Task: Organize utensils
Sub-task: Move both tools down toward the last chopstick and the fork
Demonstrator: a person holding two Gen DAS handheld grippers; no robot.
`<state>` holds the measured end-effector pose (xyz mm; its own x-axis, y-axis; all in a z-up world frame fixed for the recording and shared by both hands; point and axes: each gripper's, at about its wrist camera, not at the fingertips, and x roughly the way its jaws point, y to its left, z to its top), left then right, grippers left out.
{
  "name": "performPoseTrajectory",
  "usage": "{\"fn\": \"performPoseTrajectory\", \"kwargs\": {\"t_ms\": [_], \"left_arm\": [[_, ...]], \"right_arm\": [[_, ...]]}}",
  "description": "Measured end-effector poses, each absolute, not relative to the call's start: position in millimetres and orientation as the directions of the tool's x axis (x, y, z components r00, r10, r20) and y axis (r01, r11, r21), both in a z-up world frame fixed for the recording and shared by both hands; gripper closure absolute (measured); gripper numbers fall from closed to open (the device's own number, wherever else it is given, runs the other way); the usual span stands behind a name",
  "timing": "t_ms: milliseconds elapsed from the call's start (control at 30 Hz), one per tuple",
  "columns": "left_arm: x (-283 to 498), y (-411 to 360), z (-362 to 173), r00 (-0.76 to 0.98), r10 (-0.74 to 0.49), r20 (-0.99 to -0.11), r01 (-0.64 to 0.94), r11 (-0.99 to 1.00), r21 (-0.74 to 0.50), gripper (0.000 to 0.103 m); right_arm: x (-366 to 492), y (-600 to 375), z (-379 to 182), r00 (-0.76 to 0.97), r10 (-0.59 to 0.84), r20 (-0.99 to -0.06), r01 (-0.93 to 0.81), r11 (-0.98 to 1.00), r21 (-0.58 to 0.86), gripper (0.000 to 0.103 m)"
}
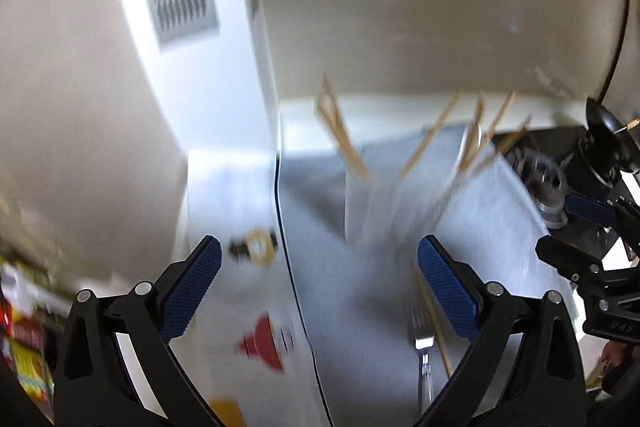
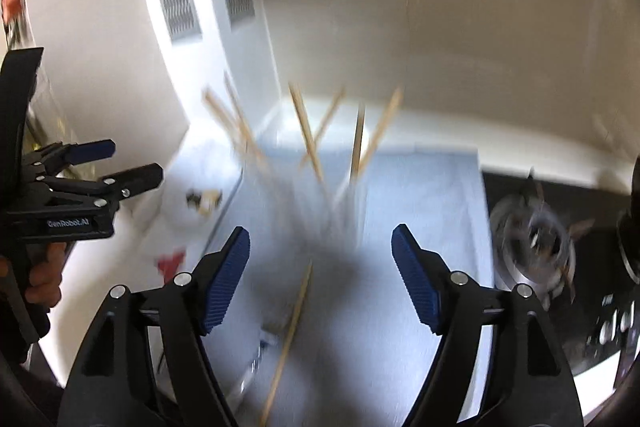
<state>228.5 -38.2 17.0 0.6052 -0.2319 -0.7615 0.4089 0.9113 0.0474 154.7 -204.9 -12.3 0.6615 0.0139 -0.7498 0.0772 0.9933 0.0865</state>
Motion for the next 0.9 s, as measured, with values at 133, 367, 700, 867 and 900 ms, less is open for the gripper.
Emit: {"fn": "performPoseTrajectory", "kwargs": {"t_ms": [133, 367, 700, 867, 900], "left_arm": [[218, -28, -9, 0.546, -0.181, -0.818, 0.368, 0.929, 0.04, 0.007], [202, -33, -9, 0.575, -0.145, -0.805, 0.376, 0.921, 0.103, 0.007], [193, -26, -14, 0.569, -0.111, -0.815, 0.342, 0.933, 0.111, 0.007], [194, -14, -19, 0.562, -0.077, -0.824, 0.293, 0.95, 0.111, 0.007], [195, -11, -20, 0.56, -0.068, -0.825, 0.281, 0.953, 0.112, 0.007]], "right_arm": [[145, -198, -40, 0.587, 0.041, -0.808, 0.073, 0.992, 0.103, 0.03], [139, -192, -52, 0.534, 0.042, -0.844, 0.065, 0.994, 0.091, 0.03], [138, -190, -53, 0.516, 0.071, -0.853, 0.044, 0.993, 0.108, 0.03], [144, -187, -59, 0.497, 0.093, -0.863, 0.032, 0.992, 0.125, 0.03], [147, -188, -62, 0.49, 0.099, -0.866, 0.033, 0.991, 0.132, 0.03]]}}
